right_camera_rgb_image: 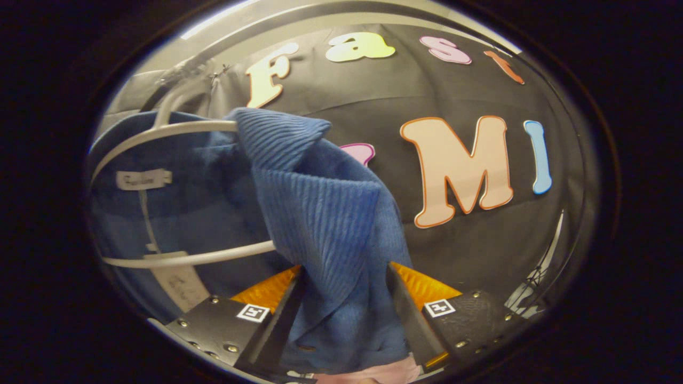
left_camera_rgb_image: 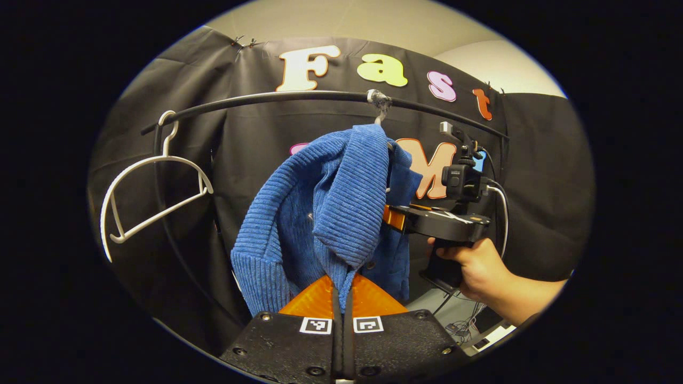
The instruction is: Grasp the clothes on the hanger with both hands and then place them into the laundry hamper below.
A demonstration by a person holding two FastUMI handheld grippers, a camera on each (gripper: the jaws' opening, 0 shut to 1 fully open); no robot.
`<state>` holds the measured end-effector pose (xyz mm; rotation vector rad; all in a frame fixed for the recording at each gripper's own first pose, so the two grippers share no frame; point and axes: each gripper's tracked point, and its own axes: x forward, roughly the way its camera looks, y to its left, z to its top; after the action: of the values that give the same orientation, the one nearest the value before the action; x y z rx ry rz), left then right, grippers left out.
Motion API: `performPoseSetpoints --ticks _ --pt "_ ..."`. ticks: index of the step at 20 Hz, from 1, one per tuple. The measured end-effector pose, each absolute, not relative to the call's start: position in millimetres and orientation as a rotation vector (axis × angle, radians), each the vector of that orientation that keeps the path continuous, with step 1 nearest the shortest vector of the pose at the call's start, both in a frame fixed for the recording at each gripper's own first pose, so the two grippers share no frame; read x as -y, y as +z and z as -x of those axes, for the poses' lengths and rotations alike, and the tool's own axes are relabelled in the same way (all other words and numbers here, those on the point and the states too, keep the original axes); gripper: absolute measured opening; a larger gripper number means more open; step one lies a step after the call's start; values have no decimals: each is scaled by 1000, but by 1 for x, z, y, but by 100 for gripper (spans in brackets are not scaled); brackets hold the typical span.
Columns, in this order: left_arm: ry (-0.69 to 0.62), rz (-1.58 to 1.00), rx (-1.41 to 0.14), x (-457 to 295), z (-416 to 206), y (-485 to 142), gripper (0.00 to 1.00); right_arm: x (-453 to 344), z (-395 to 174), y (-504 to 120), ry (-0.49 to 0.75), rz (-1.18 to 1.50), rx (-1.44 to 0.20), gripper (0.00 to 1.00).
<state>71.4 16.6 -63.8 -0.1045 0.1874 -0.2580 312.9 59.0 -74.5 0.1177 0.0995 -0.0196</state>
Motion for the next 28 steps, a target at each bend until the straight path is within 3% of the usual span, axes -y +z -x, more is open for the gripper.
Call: performPoseSetpoints --ticks 2,5,10,14,17,18,20,22,23,25,26,28 --pt "-269 116 -197 -18 -68 -62 0 -55 -318 -72 -20 -142 -113 90" --pt "-341 149 -185 -9 -50 -53 1 -57 -305 -69 6 -210 -127 8" --pt "-362 133 -144 -14 -38 -36 0 -66 -255 -66 47 -165 -115 7" --pt "-431 140 -119 -11 -19 -15 1 -75 -246 -65 110 -128 -125 7" --pt "-429 157 -113 -21 -13 -2 1 -68 -240 -58 91 -140 -113 7" --pt "-428 161 -115 -23 -12 2 1 -74 -242 -57 108 -130 -108 12" --pt "-420 162 -103 -27 -9 12 0 -72 -245 -54 110 -98 -101 0" --pt "-429 163 -85 -32 -3 25 0 -60 -242 -49 61 -92 -85 6" --pt "-439 170 -76 -33 -1 32 0 -58 -240 -46 45 -97 -75 0" --pt "-478 178 -59 -34 6 44 0 -55 -237 -38 23 -72 -53 0" --pt "-495 183 -45 -37 11 51 0 -53 -238 -36 13 -67 -55 5" --pt "-523 169 -6 -43 17 66 0 -53 -238 -31 13 -66 -61 0"
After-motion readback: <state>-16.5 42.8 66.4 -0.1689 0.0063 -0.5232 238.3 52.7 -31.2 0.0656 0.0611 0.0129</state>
